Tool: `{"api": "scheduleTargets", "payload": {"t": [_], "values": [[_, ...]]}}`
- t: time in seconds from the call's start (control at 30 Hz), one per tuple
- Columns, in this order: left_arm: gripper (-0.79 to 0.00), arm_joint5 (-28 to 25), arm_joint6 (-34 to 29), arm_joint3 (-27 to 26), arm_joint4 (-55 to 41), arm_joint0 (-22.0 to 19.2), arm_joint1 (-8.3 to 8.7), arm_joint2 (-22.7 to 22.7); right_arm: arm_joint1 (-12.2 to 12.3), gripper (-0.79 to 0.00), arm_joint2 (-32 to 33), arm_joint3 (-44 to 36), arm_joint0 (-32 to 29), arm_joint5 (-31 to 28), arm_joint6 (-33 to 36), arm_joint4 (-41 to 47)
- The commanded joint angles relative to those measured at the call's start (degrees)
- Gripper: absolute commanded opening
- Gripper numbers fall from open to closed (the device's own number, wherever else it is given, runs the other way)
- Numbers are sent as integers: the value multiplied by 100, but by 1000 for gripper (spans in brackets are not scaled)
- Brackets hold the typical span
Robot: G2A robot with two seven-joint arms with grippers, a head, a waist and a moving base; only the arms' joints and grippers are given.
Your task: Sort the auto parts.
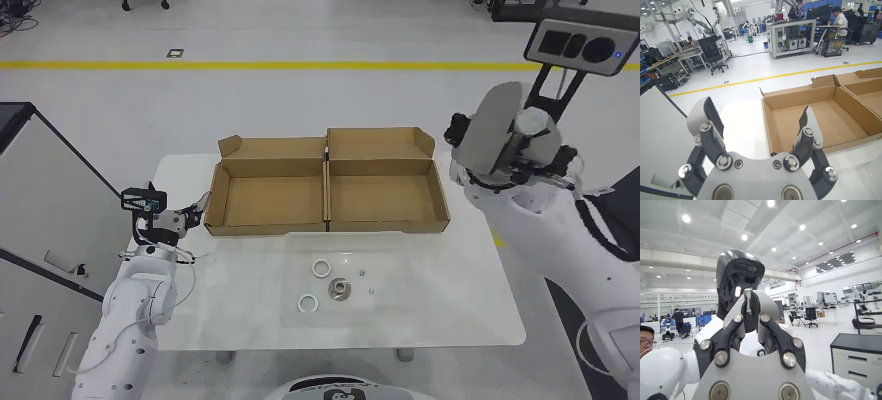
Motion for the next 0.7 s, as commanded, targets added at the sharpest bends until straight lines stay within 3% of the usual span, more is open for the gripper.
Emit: {"api": "scheduleTargets", "payload": {"t": [0.0,0.23,0.43,0.67], "values": [[0,0,0,0,0,0,0,0,-14,-785,105,34,-22,170,-117,-497],[0,0,0,0,0,0,0,0,-73,-785,343,-141,-242,559,-577,-1427],[0,0,0,0,0,0,0,0,-207,-785,261,-312,-480,253,-602,-403],[0,0,0,0,0,0,0,0,-322,-785,399,-198,-610,334,9,586]]}}
